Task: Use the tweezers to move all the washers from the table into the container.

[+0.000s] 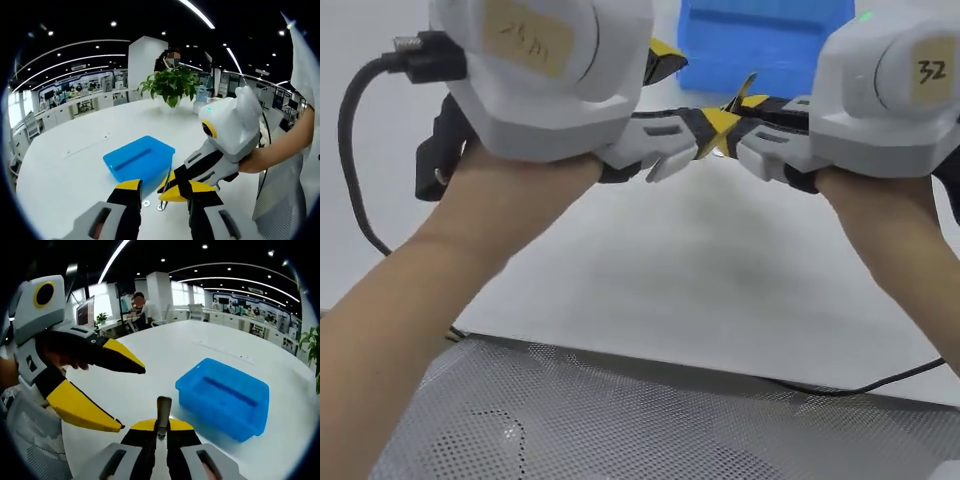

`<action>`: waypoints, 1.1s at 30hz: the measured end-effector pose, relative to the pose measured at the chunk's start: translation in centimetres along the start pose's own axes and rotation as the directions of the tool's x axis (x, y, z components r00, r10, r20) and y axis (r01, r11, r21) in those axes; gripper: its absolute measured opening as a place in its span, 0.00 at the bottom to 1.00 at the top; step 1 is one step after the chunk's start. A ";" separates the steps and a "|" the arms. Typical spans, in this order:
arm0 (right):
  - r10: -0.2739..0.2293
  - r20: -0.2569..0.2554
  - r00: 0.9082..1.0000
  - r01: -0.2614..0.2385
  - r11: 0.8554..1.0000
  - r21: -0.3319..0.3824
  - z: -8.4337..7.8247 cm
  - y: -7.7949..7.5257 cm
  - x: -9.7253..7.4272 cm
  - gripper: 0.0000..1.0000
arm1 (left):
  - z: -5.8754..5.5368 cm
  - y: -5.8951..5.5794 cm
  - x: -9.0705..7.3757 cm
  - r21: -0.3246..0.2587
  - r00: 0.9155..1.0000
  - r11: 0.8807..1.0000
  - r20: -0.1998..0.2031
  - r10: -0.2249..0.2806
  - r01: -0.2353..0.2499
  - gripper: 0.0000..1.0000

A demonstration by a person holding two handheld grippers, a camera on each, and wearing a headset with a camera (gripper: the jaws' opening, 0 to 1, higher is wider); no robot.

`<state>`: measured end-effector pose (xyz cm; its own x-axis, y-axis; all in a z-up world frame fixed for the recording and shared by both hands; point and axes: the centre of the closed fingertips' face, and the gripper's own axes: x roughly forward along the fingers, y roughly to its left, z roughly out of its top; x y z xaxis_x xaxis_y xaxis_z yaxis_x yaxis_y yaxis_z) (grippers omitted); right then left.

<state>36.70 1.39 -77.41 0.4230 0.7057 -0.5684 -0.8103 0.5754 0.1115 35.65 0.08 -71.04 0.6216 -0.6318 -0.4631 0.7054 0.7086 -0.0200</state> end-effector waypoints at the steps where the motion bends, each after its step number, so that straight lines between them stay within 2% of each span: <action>1: 0.001 0.002 1.000 -0.001 1.000 0.001 0.0 0.0 0.0 0.03 | 0.0 0.0 0.6 0.008 1.000 1.000 0.001 -0.005 0.005 0.33; 7: 0.003 0.001 1.000 -0.003 1.000 -0.030 0.1 0.4 0.1 0.03 | 0.2 -0.2 2.2 0.041 1.000 0.999 -0.006 -0.031 0.031 0.23; 11: -0.001 0.002 1.000 0.001 0.999 -0.044 0.1 0.5 0.1 0.03 | -0.3 -0.4 2.5 0.094 0.999 0.995 -0.028 -0.042 0.044 0.00; 12: -0.004 -0.003 1.000 0.003 0.999 -0.046 0.0 0.4 0.1 0.03 | -0.1 -0.5 2.6 0.113 0.999 0.992 -0.018 -0.049 0.050 0.00; 15: 0.010 -0.002 1.000 -0.010 0.998 -0.055 0.1 0.6 0.3 0.03 | -0.2 -0.4 2.2 0.119 0.999 0.992 -0.026 -0.048 0.051 0.00; 17: 0.038 -0.004 0.999 -0.038 0.993 -0.110 0.1 0.7 0.4 0.04 | -0.4 -0.5 2.0 0.121 0.996 0.989 -0.023 -0.081 0.083 0.00; 19: 0.069 -0.020 0.997 -0.071 0.989 -0.132 -0.2 0.8 0.6 0.05 | -0.4 -0.8 2.0 0.109 0.991 0.985 -0.022 -0.130 0.132 0.00; 22: 0.092 -0.027 0.995 -0.095 0.984 -0.153 -0.2 0.8 1.0 0.05 | -0.4 -0.6 1.8 0.170 0.989 0.975 -0.016 -0.144 0.145 0.00; 24: 0.127 -0.047 0.991 -0.134 0.971 -0.200 -0.3 1.0 1.2 0.06 | -0.5 -0.7 1.7 0.175 0.986 0.970 -0.025 -0.168 0.170 0.00; 27: 0.172 -0.081 0.982 -0.188 0.937 -0.294 -0.7 1.0 2.0 0.07 | -0.6 -0.6 1.6 0.185 0.980 0.962 -0.028 -0.197 0.199 0.00; 28: 0.183 -0.092 0.979 -0.203 0.930 -0.306 -0.9 1.1 2.0 0.07 | -0.6 -0.5 1.5 0.188 0.978 0.960 -0.030 -0.205 0.207 0.00; 29: 0.200 -0.100 0.975 -0.222 0.916 -0.333 -1.0 1.2 2.1 0.07 | -0.7 -0.6 1.4 0.190 0.975 0.956 -0.034 -0.220 0.223 0.00; 31: 0.218 -0.115 0.969 -0.244 0.912 -0.329 -1.1 1.2 2.0 0.05 | -0.7 -0.8 1.3 0.194 0.967 0.948 -0.045 -0.250 0.254 0.00; 33: 0.218 -0.116 0.969 -0.245 0.911 -0.332 -1.0 1.2 2.0 0.05 | -0.7 -0.7 1.3 0.205 0.967 0.945 -0.052 -0.249 0.255 0.00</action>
<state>36.20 3.13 -79.21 0.1863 0.7611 -0.6213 -0.9763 0.2145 -0.0299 35.71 -1.04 -72.23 0.4074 -0.7715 -0.4887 0.8949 0.4440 0.0451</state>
